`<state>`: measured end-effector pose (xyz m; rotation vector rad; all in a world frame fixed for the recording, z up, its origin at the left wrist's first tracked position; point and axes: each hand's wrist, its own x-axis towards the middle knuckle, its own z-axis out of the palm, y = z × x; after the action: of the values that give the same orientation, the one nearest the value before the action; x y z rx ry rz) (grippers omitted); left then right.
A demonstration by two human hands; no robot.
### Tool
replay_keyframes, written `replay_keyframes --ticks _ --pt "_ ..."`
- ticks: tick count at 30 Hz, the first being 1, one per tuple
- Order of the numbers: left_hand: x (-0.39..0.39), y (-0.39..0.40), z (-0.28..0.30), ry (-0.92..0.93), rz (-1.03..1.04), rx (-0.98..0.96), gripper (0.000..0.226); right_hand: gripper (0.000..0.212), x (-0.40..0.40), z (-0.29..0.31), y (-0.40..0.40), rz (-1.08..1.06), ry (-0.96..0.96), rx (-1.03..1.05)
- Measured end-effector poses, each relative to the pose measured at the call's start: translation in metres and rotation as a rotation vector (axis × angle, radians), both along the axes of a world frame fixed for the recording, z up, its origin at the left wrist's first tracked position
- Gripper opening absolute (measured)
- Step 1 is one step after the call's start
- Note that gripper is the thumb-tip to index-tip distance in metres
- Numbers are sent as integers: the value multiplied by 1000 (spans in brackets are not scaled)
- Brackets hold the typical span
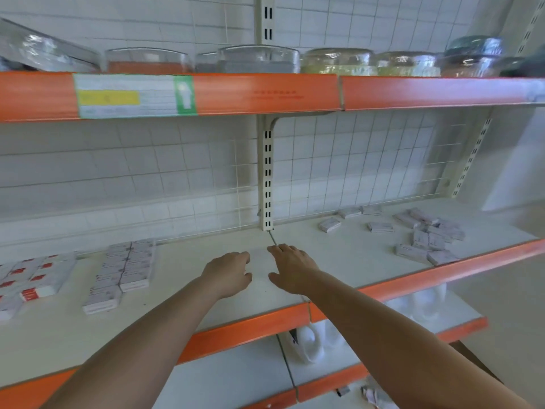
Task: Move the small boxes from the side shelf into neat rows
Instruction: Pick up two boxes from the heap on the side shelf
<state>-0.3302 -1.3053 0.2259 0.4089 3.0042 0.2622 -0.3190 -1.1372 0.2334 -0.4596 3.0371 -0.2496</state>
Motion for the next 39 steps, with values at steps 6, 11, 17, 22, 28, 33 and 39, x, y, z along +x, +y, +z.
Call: replay_keyframes --ticks 6,11,17,22,28,33,39 --pt "-4 61 -2 30 -32 10 42 60 -4 -4 54 -20 -10 7" --pt "-16 104 -6 46 -67 14 39 64 -8 -7 90 -63 -16 -1" --pt "-42 148 -9 40 -160 8 45 65 -26 -9 127 -132 -6 1" --pt "-70 175 -5 13 -218 -25 47 62 -46 -6 151 -189 -3 11" --pt "-96 196 -1 17 -251 -61 52 59 -70 -8 174 -256 8 -19" --pt "-114 214 3 48 -258 -54 50 58 -85 -12 193 -290 0 -29" --pt "-130 246 -4 32 -256 -54 52 59 -105 -16 221 -271 -2 -39"
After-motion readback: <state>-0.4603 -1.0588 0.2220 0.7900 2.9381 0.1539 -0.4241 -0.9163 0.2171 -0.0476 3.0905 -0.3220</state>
